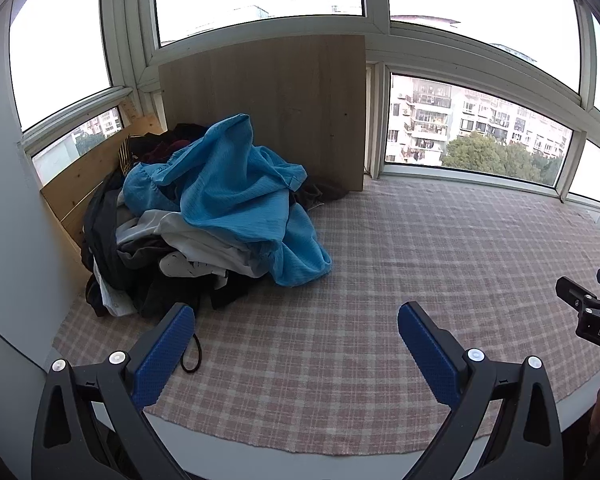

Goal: Fold clothes
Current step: 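Move both grippers toward the clothes pile by the wooden board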

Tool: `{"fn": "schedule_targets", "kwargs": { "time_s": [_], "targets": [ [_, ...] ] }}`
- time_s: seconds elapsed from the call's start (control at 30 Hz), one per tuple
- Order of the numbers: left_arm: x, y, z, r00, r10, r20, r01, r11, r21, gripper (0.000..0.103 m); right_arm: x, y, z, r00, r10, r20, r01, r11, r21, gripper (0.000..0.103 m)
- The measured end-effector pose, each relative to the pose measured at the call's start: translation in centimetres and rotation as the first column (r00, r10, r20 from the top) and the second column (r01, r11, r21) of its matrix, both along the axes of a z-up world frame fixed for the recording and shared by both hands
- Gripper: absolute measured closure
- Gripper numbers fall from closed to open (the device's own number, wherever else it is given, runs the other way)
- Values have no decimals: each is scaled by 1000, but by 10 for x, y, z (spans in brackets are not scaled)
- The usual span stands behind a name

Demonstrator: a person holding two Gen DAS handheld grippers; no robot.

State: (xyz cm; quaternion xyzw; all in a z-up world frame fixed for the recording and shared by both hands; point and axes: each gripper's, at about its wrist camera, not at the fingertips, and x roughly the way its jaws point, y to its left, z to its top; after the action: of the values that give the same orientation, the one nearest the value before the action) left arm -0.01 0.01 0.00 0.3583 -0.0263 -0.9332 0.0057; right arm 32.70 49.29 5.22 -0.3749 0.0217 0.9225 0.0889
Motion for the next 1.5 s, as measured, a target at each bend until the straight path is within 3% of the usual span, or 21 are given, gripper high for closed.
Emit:
{"fn": "schedule_targets", "kwargs": {
  "time_s": [0.27,0.53,1.5],
  "targets": [
    [7,-7,-1,999,9,-32,-9,1000,-5,1,-3,-8,-1,1000,4,-2,-4,1000,-7,0],
    [4,-9,-3,1000,29,-7,-29,999,-20,1,0,-15,-13,1000,8,-1,-8,1000,-15,0],
    [-15,-19,1,997,70,-13,-71,997,-25,1,-35,-22,-7,998,62,7,-62,998,-2,0]
  ]
}}
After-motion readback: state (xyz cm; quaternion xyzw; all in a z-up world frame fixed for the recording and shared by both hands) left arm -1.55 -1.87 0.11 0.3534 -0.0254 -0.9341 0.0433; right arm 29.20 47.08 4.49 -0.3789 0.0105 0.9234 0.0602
